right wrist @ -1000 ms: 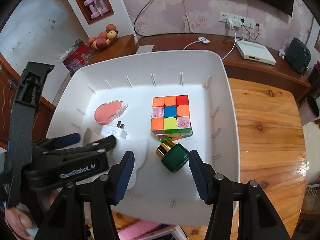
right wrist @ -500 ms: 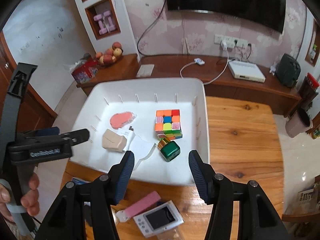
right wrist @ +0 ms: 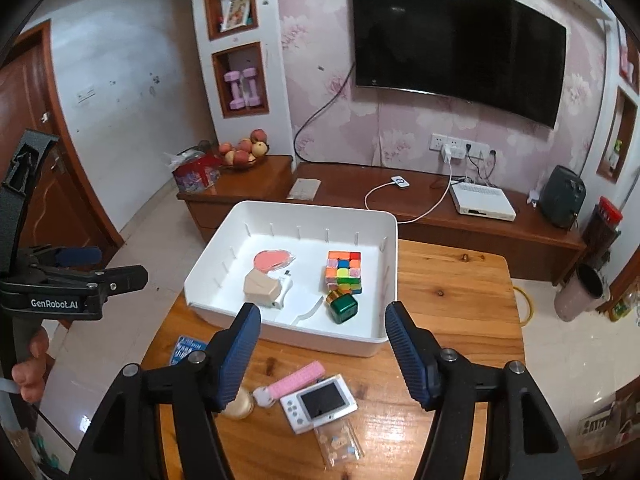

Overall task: Organize rigid objects
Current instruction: 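Withdraw both tools from the bin back over the table, then grasp the blue dental floss box with the left tool while the right grasps the clear sticker case, then carry floss box and clear case into the white bin and open both tools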

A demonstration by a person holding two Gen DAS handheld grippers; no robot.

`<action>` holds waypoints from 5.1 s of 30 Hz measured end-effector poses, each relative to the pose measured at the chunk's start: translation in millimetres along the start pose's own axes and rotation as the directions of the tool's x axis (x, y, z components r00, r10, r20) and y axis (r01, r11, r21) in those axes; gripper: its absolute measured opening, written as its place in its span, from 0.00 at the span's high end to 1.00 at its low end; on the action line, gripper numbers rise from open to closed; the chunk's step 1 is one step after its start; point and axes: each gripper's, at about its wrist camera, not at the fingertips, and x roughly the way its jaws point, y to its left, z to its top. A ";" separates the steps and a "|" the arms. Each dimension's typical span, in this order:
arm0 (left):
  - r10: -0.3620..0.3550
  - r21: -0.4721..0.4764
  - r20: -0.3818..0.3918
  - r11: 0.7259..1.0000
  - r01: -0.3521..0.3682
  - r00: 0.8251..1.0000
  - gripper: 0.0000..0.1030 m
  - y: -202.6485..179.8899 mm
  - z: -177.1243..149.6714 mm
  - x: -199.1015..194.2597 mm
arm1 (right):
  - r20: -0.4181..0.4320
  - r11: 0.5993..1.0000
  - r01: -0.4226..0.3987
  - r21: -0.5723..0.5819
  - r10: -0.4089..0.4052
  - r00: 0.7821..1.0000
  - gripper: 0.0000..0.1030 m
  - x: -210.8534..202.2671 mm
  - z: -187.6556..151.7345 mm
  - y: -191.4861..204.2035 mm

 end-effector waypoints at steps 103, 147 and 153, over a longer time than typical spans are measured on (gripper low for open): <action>0.117 0.063 0.096 0.990 -0.123 0.989 0.10 -21.9 9.3 -13.4 | 0.124 0.989 0.051 -0.138 -0.034 0.992 0.50 -46.9 51.9 31.1; 0.113 -0.063 -0.226 0.990 -0.130 0.968 0.10 -28.7 85.6 258.2 | -0.388 0.998 0.060 -0.025 -0.065 0.919 0.35 256.0 11.1 -11.9; 0.094 -0.046 -0.217 0.993 -0.106 0.972 0.06 -31.2 78.4 254.3 | -0.363 0.997 0.053 -0.062 -0.072 0.929 0.34 244.9 7.2 -5.3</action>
